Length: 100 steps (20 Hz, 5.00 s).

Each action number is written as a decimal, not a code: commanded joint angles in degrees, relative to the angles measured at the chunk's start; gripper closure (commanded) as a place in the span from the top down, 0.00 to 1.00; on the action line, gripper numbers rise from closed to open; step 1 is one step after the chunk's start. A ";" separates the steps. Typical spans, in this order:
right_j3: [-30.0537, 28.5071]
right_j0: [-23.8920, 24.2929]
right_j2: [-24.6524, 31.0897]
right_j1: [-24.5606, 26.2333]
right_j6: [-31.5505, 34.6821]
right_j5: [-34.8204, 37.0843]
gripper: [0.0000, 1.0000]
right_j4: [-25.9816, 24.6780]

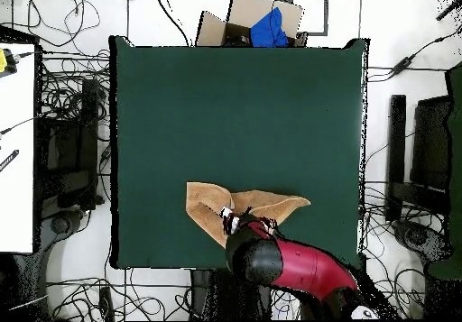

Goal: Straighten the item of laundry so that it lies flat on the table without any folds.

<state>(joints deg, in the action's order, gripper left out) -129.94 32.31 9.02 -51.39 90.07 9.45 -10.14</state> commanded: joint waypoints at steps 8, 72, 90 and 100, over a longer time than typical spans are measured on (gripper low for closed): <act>8.55 -1.61 4.62 2.12 4.68 2.12 0.00 -0.62; 32.73 -1.74 7.06 21.75 5.07 -0.89 1.00 -7.85; 27.94 -2.62 6.78 15.38 6.80 3.35 1.00 -5.69; 22.08 -7.25 4.27 5.66 11.19 12.18 1.00 0.62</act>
<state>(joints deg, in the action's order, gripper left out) -101.20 28.28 14.49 -41.90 90.07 13.91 -12.65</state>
